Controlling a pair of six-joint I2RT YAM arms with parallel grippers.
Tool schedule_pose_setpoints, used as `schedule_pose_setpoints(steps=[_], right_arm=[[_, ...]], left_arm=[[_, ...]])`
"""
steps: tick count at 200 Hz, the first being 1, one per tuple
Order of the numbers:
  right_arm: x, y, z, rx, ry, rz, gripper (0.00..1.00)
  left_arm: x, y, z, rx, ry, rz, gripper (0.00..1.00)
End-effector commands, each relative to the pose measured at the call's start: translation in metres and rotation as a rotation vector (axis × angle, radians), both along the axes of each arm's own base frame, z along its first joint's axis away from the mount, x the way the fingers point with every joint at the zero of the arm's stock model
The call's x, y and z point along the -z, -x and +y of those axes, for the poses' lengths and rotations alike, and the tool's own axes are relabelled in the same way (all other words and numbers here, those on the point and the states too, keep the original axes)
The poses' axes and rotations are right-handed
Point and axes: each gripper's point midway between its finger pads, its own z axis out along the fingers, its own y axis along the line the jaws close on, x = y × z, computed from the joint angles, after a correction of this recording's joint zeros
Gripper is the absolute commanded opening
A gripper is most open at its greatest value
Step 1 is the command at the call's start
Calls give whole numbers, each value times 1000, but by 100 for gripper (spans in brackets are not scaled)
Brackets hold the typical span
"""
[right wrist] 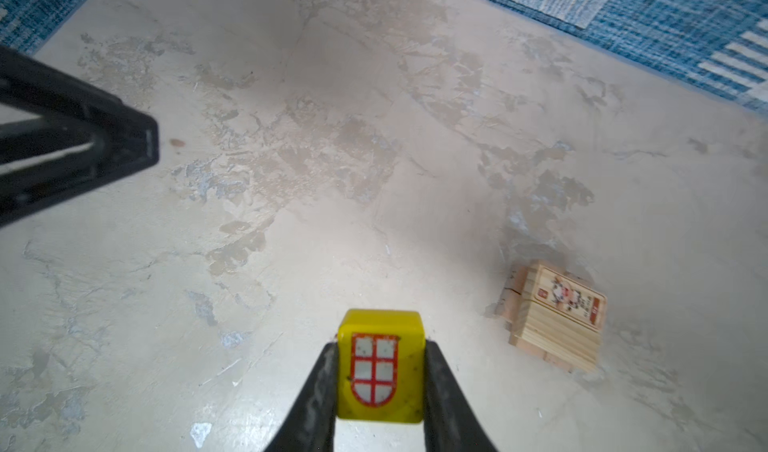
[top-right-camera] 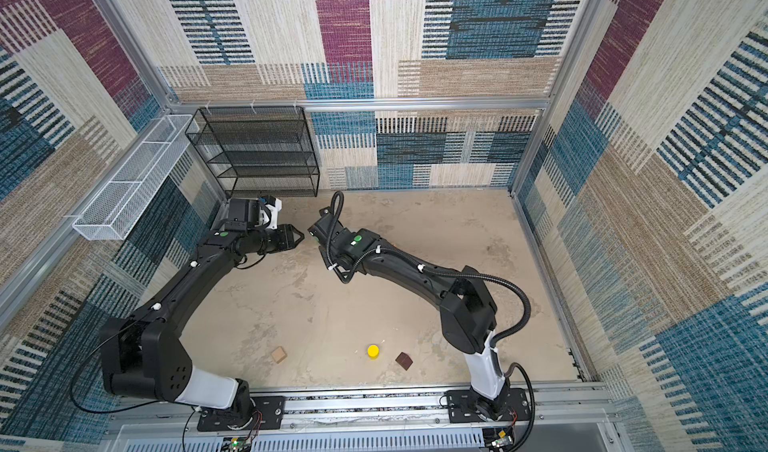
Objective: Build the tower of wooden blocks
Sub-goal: 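Lift the yellow cube with the right gripper toward the stack, then carry the yellow cube over the stack while the left gripper moves beside it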
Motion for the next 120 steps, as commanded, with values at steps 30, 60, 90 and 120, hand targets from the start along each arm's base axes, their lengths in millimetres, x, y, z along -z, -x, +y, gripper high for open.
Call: schedule_pose_setpoints(steps=[30, 60, 90, 120], right_arm=[[-23, 2, -61, 167, -41, -92, 0], [-26, 8, -102, 249, -84, -90, 0], [-29, 12, -145, 338, -139, -90, 0], [-30, 17, -182, 411, -184, -109, 0]], left_arm=[[-40, -16, -64, 126, 41, -134, 47], [-63, -19, -113, 244, 69, -204, 46], [-75, -12, -159, 375, 62, -270, 46], [-74, 16, -195, 566, 101, -335, 48]])
